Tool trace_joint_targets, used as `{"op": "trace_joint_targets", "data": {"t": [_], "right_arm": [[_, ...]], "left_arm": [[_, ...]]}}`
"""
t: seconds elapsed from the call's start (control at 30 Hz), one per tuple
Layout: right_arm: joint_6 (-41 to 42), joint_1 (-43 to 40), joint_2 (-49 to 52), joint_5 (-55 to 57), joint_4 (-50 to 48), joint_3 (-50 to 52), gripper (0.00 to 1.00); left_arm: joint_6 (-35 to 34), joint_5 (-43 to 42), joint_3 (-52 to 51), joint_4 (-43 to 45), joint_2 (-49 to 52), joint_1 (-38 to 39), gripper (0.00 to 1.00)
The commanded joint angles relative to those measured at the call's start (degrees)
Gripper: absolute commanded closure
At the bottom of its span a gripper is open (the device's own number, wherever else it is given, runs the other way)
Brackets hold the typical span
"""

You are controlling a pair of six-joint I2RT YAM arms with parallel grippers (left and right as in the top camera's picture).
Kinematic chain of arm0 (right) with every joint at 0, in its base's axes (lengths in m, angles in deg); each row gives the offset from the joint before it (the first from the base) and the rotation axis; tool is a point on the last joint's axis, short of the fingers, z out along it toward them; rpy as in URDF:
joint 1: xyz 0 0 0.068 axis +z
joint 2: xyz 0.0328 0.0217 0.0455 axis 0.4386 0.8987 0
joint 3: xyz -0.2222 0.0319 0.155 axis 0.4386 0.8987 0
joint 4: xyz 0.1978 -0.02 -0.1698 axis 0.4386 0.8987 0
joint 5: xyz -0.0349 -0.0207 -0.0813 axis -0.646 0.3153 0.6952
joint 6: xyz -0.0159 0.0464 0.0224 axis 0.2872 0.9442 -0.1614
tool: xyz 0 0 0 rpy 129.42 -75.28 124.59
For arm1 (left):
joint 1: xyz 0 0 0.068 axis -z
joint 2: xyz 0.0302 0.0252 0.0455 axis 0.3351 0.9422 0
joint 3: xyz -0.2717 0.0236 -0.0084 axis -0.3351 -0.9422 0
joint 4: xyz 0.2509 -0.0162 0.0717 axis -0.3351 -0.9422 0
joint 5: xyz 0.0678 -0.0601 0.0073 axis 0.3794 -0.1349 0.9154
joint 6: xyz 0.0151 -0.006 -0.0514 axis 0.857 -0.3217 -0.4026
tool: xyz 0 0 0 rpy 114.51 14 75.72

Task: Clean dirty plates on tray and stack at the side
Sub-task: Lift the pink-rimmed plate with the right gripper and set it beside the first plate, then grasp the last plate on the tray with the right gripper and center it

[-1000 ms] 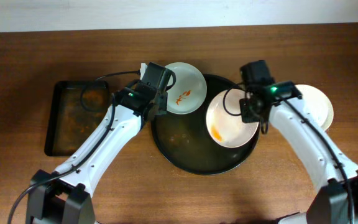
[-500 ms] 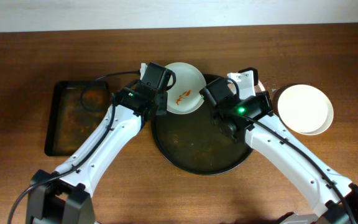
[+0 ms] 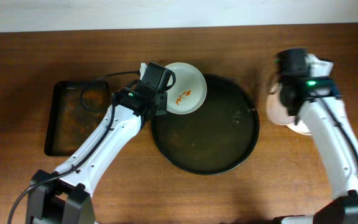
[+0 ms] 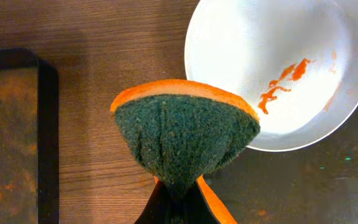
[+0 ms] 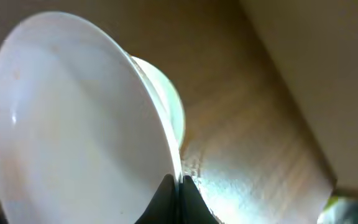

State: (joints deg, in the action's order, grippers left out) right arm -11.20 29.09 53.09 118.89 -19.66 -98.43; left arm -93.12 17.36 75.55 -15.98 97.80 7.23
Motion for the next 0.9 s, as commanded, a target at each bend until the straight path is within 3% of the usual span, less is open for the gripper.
{"op": "trace_joint_targets", "data": {"t": [0.0, 0.07, 0.17, 0.2, 0.3, 0.37, 0.43, 0.47, 0.57, 0.63, 0.7, 0.77, 0.87], "right_arm": [[0.9, -12.5, -1.1, -11.8, -1.5, -1.1, 0.96], [0.9, -20.7, 0.3, -16.1, -3.0, -1.1, 0.96], [0.9, -26.1, 4.0, -16.5, -4.2, -1.1, 0.95], [0.9, -26.9, 5.4, -17.2, -4.8, -1.1, 0.81], [0.0, -27.1, 8.1, -27.6, -6.1, -1.1, 0.57], [-6.3, -27.0, 8.1, -37.5, -5.7, -1.1, 0.5], [-6.4, -27.1, 8.1, -36.5, -2.9, -1.0, 0.49], [-6.3, -27.1, 8.1, -35.3, -1.9, -1.0, 0.56], [1.4, -28.9, 8.1, -30.7, 1.9, -1.0, 0.56], [5.4, -38.9, 8.1, -37.2, 5.8, -1.0, 0.56], [5.4, -47.7, 8.1, -46.1, 6.4, 0.1, 0.39], [5.4, -56.9, 8.1, -49.3, 4.3, 6.4, 0.39], [5.4, -61.3, 8.1, -49.1, -0.9, 12.2, 0.4]], "left_arm": [[-0.7, -0.2, -0.3, 0.2, -1.9, -0.4, 0.99], [-0.7, -0.2, -0.3, 0.2, -1.9, -0.4, 0.99], [-0.7, -0.2, -0.3, 0.2, -1.9, -0.3, 0.99], [-0.8, -0.2, -0.3, 0.2, -1.9, -0.3, 0.99], [-0.8, -0.2, -0.3, 0.1, -1.9, -0.4, 0.99], [-0.8, -0.2, -0.3, -0.3, -1.9, -0.3, 0.99], [-0.8, -0.2, -0.3, -0.3, -1.9, -0.3, 0.99], [-0.7, -0.2, -0.3, -0.3, -1.9, -0.3, 0.99], [-0.8, -0.2, -0.3, -0.3, -1.9, -0.3, 0.99], [-0.7, -0.2, -0.3, -0.3, -1.9, -0.3, 0.99], [-0.7, -0.2, -0.3, -0.3, -1.9, -0.3, 0.99], [-0.7, -0.2, -0.3, -0.3, -1.9, -0.4, 0.99], [-0.7, -0.2, -0.3, -0.3, -1.9, -0.3, 0.99]]}}
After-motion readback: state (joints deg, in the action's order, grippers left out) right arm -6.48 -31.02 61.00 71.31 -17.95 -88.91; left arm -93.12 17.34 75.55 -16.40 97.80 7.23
